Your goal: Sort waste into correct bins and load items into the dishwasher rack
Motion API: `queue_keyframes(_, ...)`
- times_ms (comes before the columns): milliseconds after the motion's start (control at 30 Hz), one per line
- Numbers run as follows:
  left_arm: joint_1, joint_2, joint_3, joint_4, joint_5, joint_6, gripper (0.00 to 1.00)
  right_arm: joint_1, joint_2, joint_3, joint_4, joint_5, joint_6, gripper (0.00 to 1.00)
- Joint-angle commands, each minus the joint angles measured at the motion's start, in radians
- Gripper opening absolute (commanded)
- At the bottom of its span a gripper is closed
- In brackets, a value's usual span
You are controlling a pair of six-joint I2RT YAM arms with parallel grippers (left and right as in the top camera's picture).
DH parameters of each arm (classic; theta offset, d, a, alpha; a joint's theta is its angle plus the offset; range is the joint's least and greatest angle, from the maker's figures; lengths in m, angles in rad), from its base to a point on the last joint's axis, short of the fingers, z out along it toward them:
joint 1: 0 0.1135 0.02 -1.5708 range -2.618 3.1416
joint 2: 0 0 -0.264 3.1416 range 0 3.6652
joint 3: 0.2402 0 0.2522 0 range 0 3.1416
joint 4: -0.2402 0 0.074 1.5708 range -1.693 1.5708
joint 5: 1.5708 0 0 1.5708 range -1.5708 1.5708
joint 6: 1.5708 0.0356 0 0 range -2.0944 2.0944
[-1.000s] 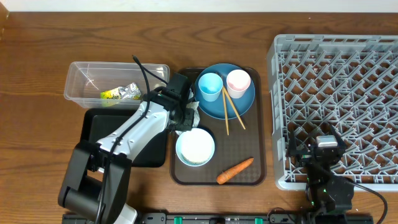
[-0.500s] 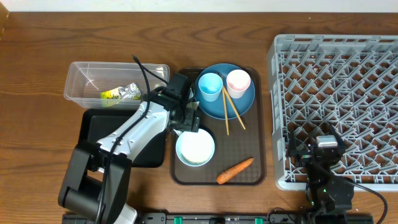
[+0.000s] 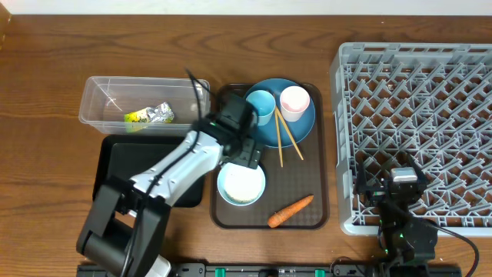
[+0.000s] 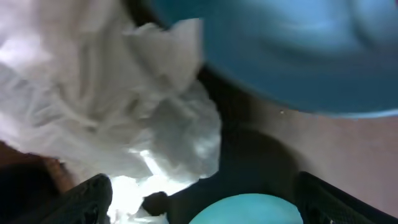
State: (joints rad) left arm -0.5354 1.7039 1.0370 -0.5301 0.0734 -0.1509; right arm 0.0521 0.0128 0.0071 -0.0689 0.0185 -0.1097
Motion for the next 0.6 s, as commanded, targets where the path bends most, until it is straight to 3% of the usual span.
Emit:
queue_keyframes(0, -0.039, 0.002, -0.007, 0.000, -0.194, 0.027, 0.95, 0.002, -0.002, -0.002, -0.002, 0.007, 0.008, 0.99)
queue_keyframes(67, -0.056, 0.002, -0.007, 0.001, -0.254, 0.027, 0.96, 0.002, -0.002, -0.002, -0.003, 0.007, 0.008, 0.99)
queue_keyframes(567, -0.072, 0.004, -0.007, 0.089, -0.254, 0.027, 0.97, 0.002, -0.002, -0.002, -0.003, 0.007, 0.008, 0.99)
